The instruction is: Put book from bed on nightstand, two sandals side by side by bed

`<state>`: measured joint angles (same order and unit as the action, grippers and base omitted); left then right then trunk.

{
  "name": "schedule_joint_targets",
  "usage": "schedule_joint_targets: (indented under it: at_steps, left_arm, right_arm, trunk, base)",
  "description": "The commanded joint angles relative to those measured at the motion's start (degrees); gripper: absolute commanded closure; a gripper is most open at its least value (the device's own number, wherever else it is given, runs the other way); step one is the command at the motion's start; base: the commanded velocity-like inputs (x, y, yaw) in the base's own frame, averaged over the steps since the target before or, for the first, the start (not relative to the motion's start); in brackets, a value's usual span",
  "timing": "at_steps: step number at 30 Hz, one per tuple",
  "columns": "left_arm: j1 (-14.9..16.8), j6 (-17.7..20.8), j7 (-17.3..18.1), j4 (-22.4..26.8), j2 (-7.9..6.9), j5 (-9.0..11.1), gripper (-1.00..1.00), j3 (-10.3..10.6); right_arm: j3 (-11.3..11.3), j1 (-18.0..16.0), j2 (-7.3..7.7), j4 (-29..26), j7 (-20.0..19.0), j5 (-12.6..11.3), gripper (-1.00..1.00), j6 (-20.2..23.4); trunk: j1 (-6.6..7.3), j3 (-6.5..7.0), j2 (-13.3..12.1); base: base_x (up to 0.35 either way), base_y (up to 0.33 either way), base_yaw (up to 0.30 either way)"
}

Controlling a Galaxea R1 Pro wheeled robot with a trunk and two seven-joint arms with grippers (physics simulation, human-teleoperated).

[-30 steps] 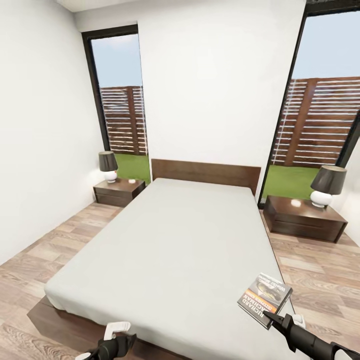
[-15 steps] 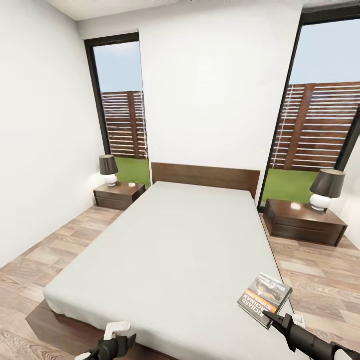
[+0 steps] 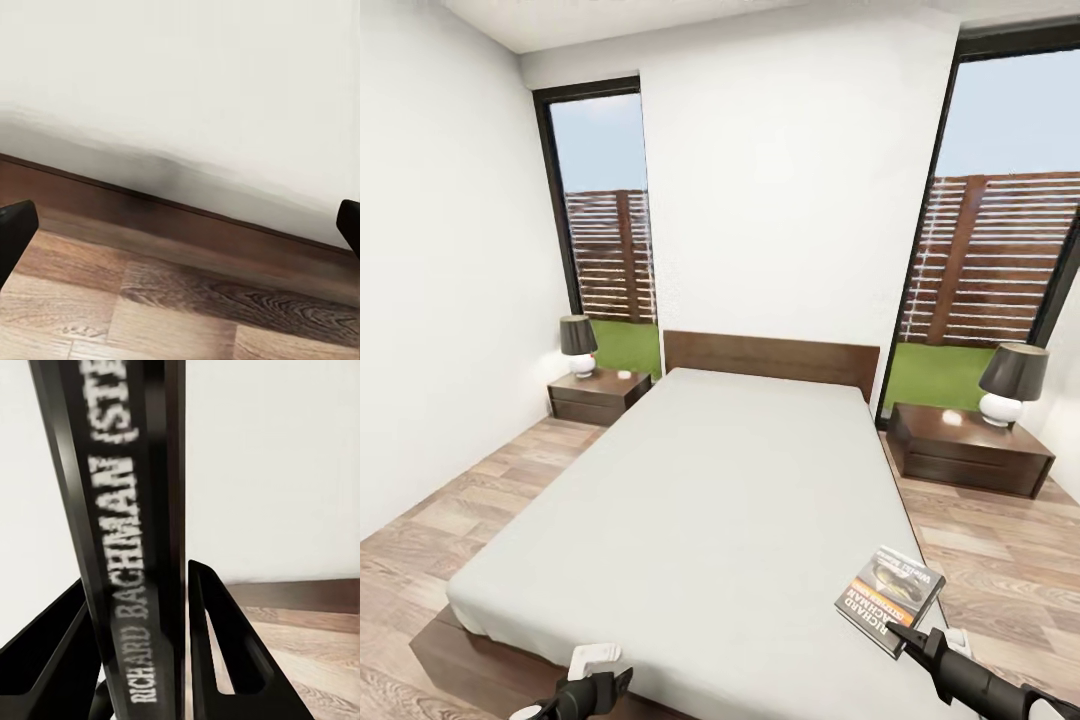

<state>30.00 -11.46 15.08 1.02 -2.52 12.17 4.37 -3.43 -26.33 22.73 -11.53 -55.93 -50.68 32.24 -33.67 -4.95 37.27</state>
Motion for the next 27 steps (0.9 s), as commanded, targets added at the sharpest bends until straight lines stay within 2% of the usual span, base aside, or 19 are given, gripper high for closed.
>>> schedule_joint_targets:
  at_steps: [1, 27]
  left_arm:
    - [0.06, -0.18, 0.22, -0.07, -0.02, 0.58, -1.0, 0.46]
    - [0.06, -0.16, 0.22, -0.08, 0.02, 0.55, -1.0, 0.46]
  right_arm:
    - [-0.35, -0.07, 0.04, 0.03, -0.05, -0.56, 1.0, 0.37]
    - [-0.35, -0.07, 0.04, 0.43, -0.05, -0.56, 1.0, 0.38]
  trunk:
    - [-0.02, -0.1, 0.09]
    - [-0.02, 0.1, 0.09]
  base:
    - [0.0, 0.0, 0.074]
    - [0.0, 0.0, 0.273]
